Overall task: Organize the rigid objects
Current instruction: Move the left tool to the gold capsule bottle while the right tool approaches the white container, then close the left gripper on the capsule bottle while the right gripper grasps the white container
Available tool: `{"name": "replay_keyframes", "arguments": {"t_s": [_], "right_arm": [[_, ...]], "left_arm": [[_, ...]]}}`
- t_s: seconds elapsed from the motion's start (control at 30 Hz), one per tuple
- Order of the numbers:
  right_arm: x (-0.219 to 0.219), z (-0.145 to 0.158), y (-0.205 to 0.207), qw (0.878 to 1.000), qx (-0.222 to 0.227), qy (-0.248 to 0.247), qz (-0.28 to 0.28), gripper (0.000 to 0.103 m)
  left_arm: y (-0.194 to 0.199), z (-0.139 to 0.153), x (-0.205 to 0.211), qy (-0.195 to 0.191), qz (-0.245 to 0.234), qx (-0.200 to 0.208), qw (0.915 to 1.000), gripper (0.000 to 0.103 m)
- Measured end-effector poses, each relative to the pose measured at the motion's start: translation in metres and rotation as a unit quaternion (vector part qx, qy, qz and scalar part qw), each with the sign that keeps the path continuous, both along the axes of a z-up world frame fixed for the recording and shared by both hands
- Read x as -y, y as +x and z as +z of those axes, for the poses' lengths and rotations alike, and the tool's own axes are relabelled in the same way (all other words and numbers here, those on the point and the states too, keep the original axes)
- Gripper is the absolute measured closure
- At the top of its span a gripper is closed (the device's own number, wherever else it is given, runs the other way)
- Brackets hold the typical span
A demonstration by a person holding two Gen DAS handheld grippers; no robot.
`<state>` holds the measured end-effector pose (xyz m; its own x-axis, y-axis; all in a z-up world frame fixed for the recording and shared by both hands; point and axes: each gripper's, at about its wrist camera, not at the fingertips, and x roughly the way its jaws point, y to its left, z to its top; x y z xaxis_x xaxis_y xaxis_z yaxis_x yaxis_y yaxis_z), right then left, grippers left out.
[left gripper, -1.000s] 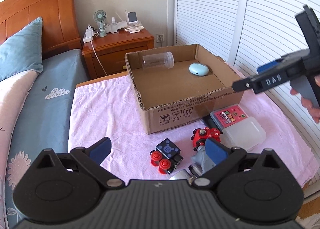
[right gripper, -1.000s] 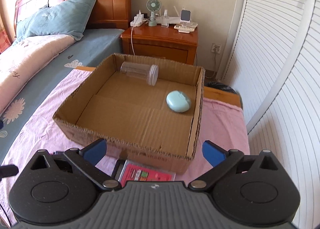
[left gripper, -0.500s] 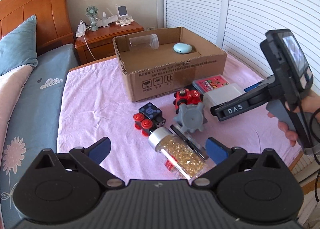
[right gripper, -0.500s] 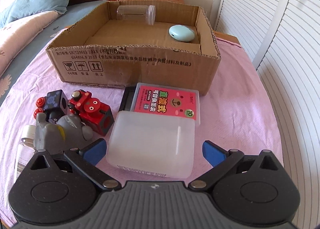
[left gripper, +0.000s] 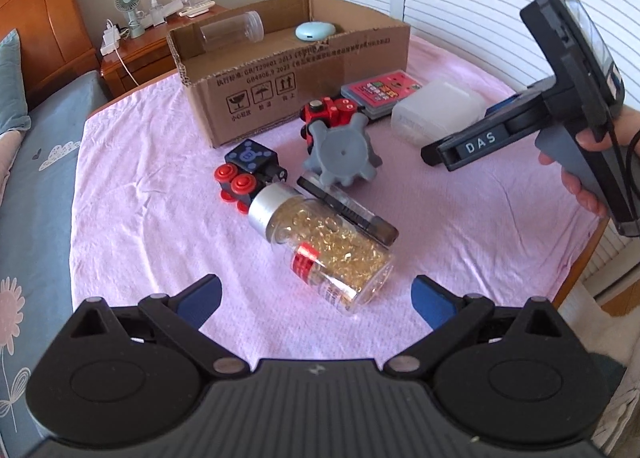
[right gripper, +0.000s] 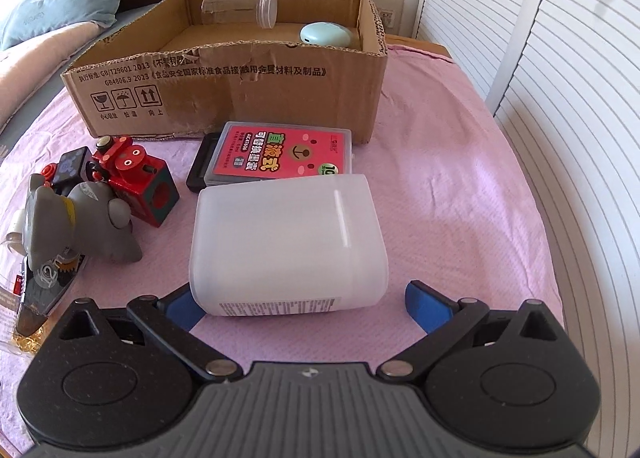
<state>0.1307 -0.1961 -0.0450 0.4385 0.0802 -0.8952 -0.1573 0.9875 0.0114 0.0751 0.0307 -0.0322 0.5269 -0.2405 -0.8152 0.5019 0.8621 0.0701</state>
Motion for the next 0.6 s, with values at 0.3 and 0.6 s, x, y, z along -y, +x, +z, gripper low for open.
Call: {"name": "replay_keyframes", "arguments": {"t_s": [0.3, 0.6], "right_arm": [[0.002, -0.001, -0.005, 1.000, 0.019, 0.003, 0.003, 0.000], [0.003, -0.001, -0.007, 1.000, 0.021, 0.004, 0.006, 0.000]], "left_arm": [[0.015, -0.015, -0.002, 0.042, -0.019, 0.007, 0.9989, 0.002], [0.037, -0.020, 0.012, 0.024, -0.054, 0.005, 0.9983, 0.002]]}}
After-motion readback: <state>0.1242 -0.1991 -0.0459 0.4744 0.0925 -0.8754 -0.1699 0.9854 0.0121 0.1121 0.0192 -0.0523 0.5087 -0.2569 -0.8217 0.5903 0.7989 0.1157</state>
